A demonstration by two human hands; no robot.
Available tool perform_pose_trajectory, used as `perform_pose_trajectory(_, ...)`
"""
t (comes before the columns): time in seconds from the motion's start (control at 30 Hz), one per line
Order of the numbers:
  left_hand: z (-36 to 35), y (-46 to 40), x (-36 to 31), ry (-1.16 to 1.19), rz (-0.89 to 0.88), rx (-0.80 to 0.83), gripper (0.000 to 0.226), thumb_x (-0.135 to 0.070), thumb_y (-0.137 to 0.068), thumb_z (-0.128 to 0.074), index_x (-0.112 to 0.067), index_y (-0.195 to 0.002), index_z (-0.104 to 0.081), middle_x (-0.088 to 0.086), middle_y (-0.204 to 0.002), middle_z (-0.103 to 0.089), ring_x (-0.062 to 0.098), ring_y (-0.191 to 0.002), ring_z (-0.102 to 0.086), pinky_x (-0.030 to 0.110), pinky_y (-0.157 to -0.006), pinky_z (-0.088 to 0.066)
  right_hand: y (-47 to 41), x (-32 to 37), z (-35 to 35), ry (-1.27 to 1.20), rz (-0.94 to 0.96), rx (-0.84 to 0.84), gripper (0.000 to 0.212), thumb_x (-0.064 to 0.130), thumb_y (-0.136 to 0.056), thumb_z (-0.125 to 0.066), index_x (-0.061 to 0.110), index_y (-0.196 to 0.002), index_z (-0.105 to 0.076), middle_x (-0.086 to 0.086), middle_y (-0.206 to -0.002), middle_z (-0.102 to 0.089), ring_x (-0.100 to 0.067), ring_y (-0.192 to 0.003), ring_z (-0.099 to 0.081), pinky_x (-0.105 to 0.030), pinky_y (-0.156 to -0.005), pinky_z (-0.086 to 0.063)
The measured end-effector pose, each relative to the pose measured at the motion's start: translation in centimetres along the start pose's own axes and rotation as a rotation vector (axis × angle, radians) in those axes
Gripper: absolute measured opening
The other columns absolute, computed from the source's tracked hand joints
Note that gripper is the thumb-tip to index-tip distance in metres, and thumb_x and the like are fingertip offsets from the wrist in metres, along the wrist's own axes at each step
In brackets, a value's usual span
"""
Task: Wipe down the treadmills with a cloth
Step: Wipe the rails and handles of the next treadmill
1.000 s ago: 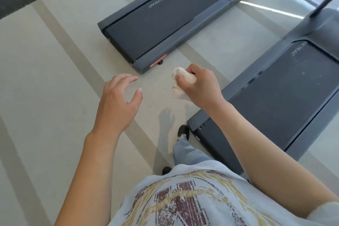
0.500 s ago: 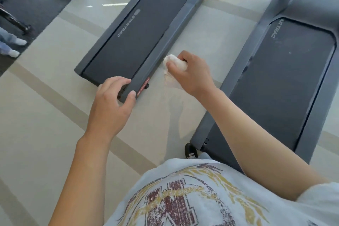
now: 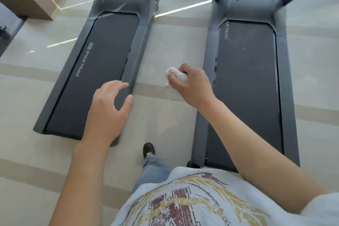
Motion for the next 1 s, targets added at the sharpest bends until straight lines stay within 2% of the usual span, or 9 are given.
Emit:
perform_pose_trajectory(0.33, 7.9, -12.6, 8.4, 0.031, -0.216, 0.071, 0.040, -0.039, -0.102, -0.054, -0.023, -0.138, -0.062, -0.008, -0.144, -0.057, 0.015, -0.138, -0.048, 0.031, -0.113, -0.036, -4.9, 9.4, -8.0, 0.029, -0.022, -0.184, 0.027, 0.048, -0.093, -0.066, 0.028, -0.079, -0.055, 0.008, -0.070, -0.060, -0.015, -0.067, -0.059, -0.035, -0.060, -0.049)
perform_pose_trajectory(0.43, 9.0, -15.4, 9.2, 0.070, -0.251, 0.076, 0.037, -0.033, -0.102, -0.058, -0.021, -0.137, -0.063, -0.007, -0.144, -0.058, 0.015, -0.138, -0.047, 0.028, -0.112, -0.034, -6.0, 11.1, -9.2, 0.065, -0.026, -0.220, 0.027, 0.048, -0.094, -0.066, 0.030, -0.078, -0.053, 0.008, -0.070, -0.059, -0.016, -0.068, -0.060, -0.037, -0.062, -0.050)
perform_pose_trajectory(0.63, 6.9, -18.2, 9.4, 0.135, -0.309, 0.177, 0.038, -0.030, -0.103, -0.061, -0.019, -0.139, -0.063, -0.006, -0.146, -0.057, 0.014, -0.139, -0.046, 0.026, -0.113, -0.031, -8.0, 11.3, -8.1, 0.103, -0.080, -0.322, 0.028, 0.049, -0.093, -0.068, 0.026, -0.080, -0.059, 0.007, -0.071, -0.062, -0.012, -0.067, -0.060, -0.035, -0.062, -0.050)
perform_pose_trajectory(0.77, 5.5, -20.8, 8.5, 0.164, -0.325, 0.219, 0.038, -0.031, -0.103, -0.060, -0.021, -0.139, -0.062, -0.007, -0.146, -0.056, 0.014, -0.140, -0.045, 0.026, -0.112, -0.031, -9.0, 10.6, -7.0, 0.008, -0.110, -0.402, 0.030, 0.046, -0.093, -0.071, 0.022, -0.079, -0.059, 0.003, -0.072, -0.062, -0.009, -0.064, -0.056, -0.029, -0.060, -0.047)
perform_pose_trajectory(1.0, 2.4, -25.9, 4.9, 0.182, -0.349, 0.259, 0.038, -0.031, -0.102, -0.061, -0.022, -0.139, -0.063, -0.009, -0.145, -0.056, 0.012, -0.139, -0.044, 0.022, -0.111, -0.029, -13.5, 8.3, -4.1, -0.009, -0.104, -0.456, 0.027, 0.044, -0.092, -0.072, 0.022, -0.082, -0.060, 0.002, -0.074, -0.064, -0.016, -0.069, -0.060, -0.031, -0.061, -0.049)
Point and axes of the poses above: each hand's wrist, its own y-axis away from the middle knuckle, its own z-axis out of the back of the hand, x = y × z, the point moved 2 cm from there along -y, towards the middle knuckle
